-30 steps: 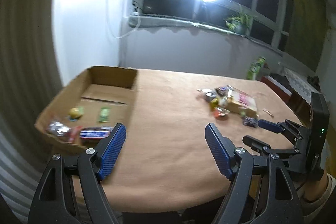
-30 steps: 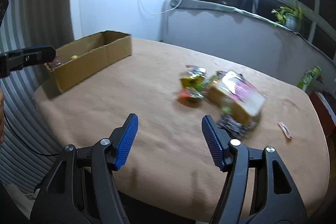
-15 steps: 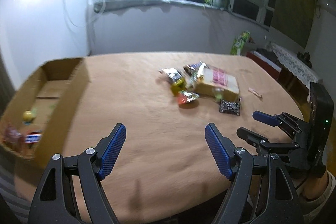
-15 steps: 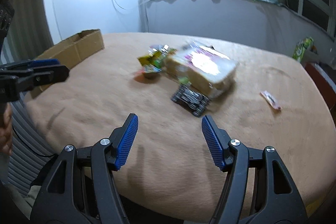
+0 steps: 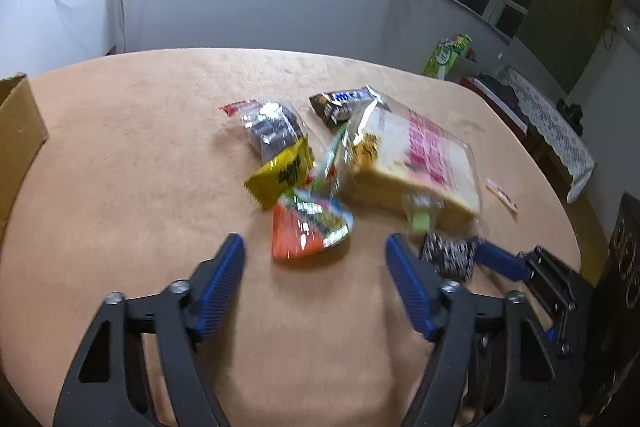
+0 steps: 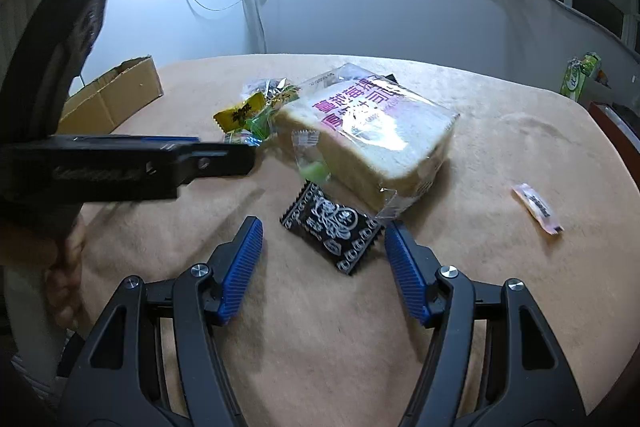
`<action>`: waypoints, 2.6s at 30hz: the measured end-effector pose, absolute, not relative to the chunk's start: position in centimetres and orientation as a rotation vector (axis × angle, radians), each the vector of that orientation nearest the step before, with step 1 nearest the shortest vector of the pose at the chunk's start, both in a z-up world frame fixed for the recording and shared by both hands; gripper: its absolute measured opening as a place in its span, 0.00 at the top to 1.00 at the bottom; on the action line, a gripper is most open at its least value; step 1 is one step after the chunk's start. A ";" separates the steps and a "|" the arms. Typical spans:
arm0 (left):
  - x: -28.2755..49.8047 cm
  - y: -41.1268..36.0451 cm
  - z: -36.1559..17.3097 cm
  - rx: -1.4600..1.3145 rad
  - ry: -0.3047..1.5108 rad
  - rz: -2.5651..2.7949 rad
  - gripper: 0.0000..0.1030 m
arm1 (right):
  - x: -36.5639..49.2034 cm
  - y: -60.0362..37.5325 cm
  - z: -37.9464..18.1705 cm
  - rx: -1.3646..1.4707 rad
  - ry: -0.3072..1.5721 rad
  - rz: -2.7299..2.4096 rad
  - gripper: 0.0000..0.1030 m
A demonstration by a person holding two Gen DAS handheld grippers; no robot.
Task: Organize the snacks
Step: 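Grasp the orange triangular snack with left tool while right tool grasps black packet, then carry both snacks over the cardboard box and open both tools to drop them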
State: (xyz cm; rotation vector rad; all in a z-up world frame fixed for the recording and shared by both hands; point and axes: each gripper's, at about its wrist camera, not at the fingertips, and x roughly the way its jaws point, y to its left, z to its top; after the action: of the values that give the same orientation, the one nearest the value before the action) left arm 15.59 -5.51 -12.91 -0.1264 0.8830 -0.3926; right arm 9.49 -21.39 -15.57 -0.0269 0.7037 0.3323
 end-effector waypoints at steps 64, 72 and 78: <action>2.2 8.6 -6.2 -0.288 0.542 -0.303 0.71 | 5.1 -15.3 -6.2 -0.084 0.557 0.387 0.73; 1.5 12.5 -4.8 -0.321 0.480 -0.280 0.71 | 6.0 -8.3 -3.6 -0.131 0.511 0.464 0.73; 1.1 15.1 -3.9 -0.326 0.453 -0.268 0.71 | 6.0 -3.6 -2.3 -0.160 0.481 0.519 0.73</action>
State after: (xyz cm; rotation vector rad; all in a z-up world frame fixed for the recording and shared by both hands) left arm 1.06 15.06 -3.87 -0.3263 0.4531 -0.2683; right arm 5.97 -3.57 -2.29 -0.1597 0.4805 0.5192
